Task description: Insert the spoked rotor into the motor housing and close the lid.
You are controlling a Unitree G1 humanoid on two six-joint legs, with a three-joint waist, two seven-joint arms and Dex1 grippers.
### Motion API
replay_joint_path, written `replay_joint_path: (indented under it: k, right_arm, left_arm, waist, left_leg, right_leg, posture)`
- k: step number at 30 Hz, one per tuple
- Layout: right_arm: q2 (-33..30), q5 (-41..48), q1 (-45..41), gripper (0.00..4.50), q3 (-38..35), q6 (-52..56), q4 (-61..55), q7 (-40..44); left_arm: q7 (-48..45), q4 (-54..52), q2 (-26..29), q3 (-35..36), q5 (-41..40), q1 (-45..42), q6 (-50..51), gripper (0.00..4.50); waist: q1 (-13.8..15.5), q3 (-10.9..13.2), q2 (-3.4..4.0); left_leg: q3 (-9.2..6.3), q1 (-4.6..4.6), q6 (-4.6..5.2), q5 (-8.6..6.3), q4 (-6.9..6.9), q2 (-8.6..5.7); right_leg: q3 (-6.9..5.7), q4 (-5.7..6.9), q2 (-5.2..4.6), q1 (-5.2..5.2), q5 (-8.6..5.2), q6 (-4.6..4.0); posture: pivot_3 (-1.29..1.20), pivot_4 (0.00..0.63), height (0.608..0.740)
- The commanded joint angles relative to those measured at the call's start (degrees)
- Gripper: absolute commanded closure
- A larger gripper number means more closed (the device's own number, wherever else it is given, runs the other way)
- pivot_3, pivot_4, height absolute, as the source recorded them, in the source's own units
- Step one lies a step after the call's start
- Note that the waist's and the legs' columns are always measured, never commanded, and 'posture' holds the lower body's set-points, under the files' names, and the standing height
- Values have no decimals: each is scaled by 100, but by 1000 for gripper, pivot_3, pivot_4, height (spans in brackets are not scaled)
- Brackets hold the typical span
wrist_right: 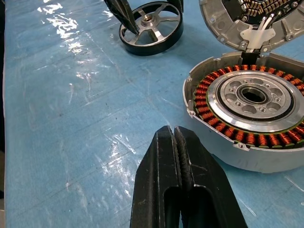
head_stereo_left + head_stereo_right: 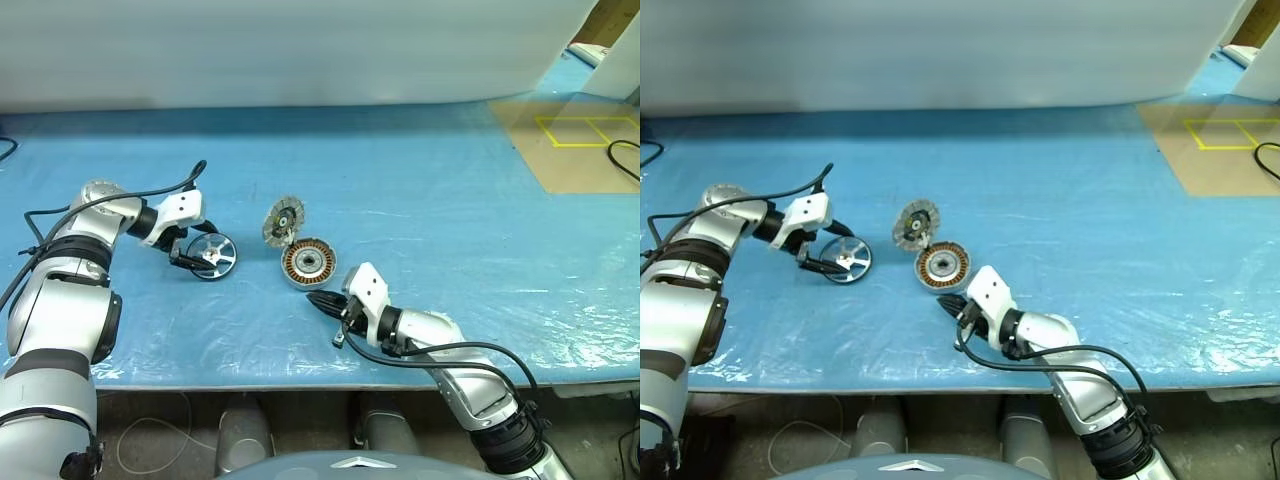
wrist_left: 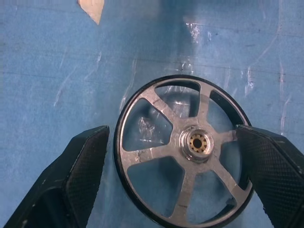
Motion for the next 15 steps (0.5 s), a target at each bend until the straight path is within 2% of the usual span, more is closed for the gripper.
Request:
replay_joint_path:
  k: [1, 7, 15]
  right_arm:
    - [-18, 21, -35, 4464, 6, -57, -215, 5]
    - [-31, 12, -63, 4464, 39, -58, -173, 15]
    - [-67, -6, -65, 4464, 41, -55, -145, 25]
  left_arm:
    - [252, -39, 113, 108, 69, -124, -299, 0]
    - [428, -19, 94, 217, 9, -179, -667, 0]
    - [-189, 1, 48, 459, -214, -190, -546, 0]
  waist:
    - [1, 0, 0]
    - [2, 0, 0]
    - [3, 0, 0]
  left_leg:
    - [0, 0, 0, 0, 0, 0]
    - [-1, 1, 0, 0, 1, 0]
    - [-2, 1, 0, 0, 0, -1]
  right_leg:
    - [0, 0, 0, 0, 0, 0]
    - [0, 1, 0, 1, 1, 3]
    - [0, 0, 0, 1, 2, 3]
  posture:
    - [0, 150, 740]
    - [0, 150, 740]
    - [0, 150, 740]
